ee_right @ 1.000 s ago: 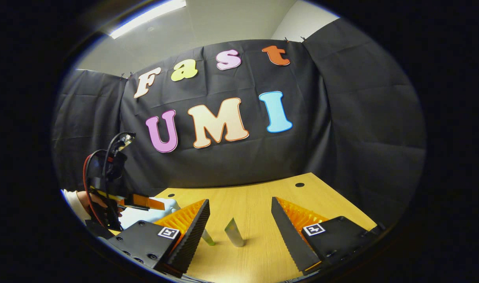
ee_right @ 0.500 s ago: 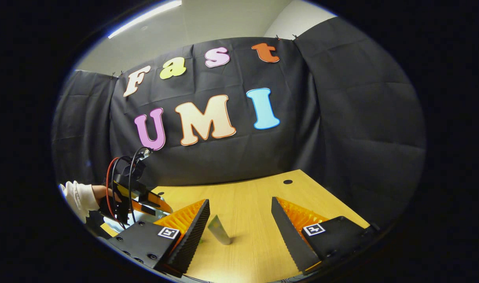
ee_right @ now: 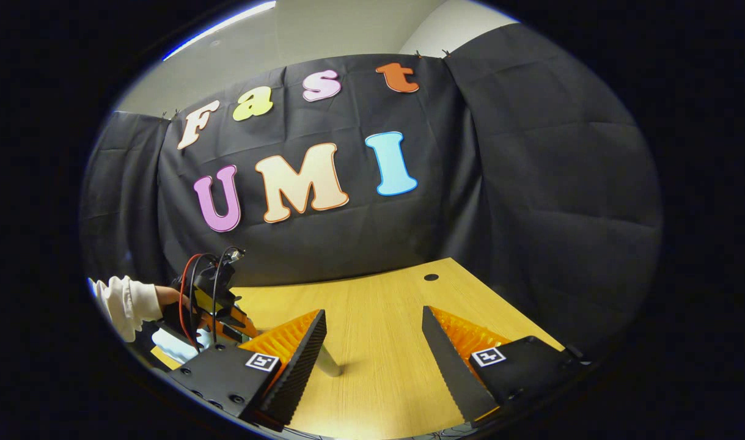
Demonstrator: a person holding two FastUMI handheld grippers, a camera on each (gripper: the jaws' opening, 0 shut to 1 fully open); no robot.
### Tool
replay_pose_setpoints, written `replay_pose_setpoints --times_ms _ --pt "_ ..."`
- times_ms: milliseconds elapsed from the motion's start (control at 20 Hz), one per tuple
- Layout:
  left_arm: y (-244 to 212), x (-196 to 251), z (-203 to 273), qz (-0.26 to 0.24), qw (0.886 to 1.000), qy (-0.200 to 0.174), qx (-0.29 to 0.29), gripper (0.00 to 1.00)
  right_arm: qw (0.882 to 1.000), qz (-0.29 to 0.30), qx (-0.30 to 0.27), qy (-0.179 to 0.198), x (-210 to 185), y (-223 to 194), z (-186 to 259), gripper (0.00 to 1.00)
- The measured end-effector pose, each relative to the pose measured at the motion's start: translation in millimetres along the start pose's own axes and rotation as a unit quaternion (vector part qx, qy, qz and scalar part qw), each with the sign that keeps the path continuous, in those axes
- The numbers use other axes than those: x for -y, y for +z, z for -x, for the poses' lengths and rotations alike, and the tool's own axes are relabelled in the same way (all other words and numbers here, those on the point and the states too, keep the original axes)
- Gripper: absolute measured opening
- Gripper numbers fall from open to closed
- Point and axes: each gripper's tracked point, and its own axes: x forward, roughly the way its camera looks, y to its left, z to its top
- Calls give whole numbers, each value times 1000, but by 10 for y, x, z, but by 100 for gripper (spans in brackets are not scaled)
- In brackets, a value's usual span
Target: First open the suitcase, pack the skin care products into it, and then close the suitcase.
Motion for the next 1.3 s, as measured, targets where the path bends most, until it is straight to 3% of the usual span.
replay_pose_setpoints --times_ms 150,200,350,600,750,900,1000,1300 --pt "-27 -43 -97 3 1000 12 -9 55 1000 -1 -7 -4 82 -43 0 98" --pt "-54 -63 -121 6 1000 19 -12 46 1000 -2 -8 -5 112 -55 -7 98" --pt "-89 -102 -230 15 999 30 -24 29 1000 -1 -10 -4 155 -70 -7 98" --pt "-150 -81 -336 13 998 35 -40 12 1000 3 -19 2 201 -114 -50 98" --pt "-131 -71 -305 -22 998 44 -39 7 1000 2 -26 5 217 -148 -63 98" --pt "-137 -69 -309 -25 998 51 -33 4 999 4 -30 9 227 -169 -78 98" --pt "-129 -51 -299 -25 998 41 -31 3 999 7 -31 12 231 -166 -91 94" --pt "-37 53 -121 -28 999 10 -14 1 999 15 -35 22 179 -171 -146 98"
